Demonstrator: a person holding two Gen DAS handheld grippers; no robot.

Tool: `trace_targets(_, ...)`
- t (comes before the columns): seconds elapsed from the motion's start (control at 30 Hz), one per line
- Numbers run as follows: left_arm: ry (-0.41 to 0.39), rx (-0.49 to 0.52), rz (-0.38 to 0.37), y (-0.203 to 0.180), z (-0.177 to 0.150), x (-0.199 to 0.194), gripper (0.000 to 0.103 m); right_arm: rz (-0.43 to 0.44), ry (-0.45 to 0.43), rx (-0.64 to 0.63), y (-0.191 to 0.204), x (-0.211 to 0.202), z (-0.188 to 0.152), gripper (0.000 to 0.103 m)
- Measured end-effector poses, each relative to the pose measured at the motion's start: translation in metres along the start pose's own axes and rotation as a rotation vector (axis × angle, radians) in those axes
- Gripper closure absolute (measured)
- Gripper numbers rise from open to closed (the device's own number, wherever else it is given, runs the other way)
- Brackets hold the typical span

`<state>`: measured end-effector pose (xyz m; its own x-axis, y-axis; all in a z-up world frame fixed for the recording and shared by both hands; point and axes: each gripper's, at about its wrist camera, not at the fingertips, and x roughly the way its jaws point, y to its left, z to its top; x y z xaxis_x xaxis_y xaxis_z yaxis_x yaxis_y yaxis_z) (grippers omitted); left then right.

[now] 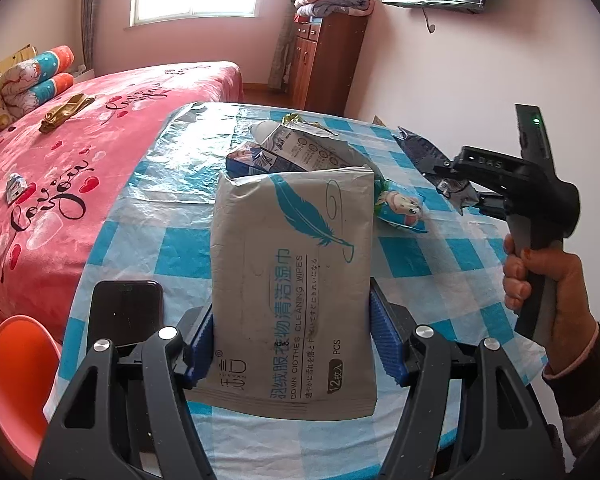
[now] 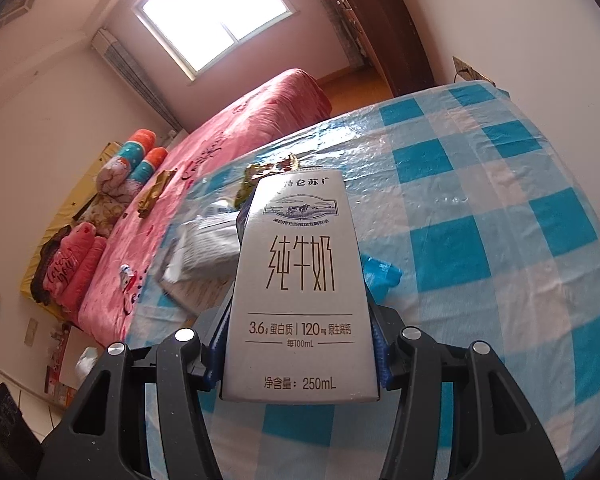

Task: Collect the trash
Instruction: 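Lift the wipes packet with the left gripper while the right lifts the milk carton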

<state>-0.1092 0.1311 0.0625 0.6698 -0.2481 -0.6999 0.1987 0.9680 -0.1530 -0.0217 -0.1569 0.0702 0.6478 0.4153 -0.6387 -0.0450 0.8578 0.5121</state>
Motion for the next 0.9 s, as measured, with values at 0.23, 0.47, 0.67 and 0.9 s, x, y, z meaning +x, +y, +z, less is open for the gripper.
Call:
trace_targets(0.23,-0.015,0.002,-0.010,-0.001,-0.004,-0.008,0.036,0.048,0.000,-0.022,0.017,-0.020,-0.015,0.047)
trace_targets(0.47,-0.041,-0.008,-0.006,0.003,-0.006,-0.021,0.036,0.100,0.022,-0.065,0.045,-0.030,-0.033,0.047)
trace_targets(0.67,-0.072,-0.035,0.008,0.014,-0.011,-0.038,0.036,0.136,0.055,-0.124,0.075,-0.028,-0.049,0.047)
trace_targets(0.9,-0.102,-0.092,0.053,0.039,-0.017,-0.059,0.036,0.191,0.098,-0.202,0.117,-0.023,-0.063,0.047)
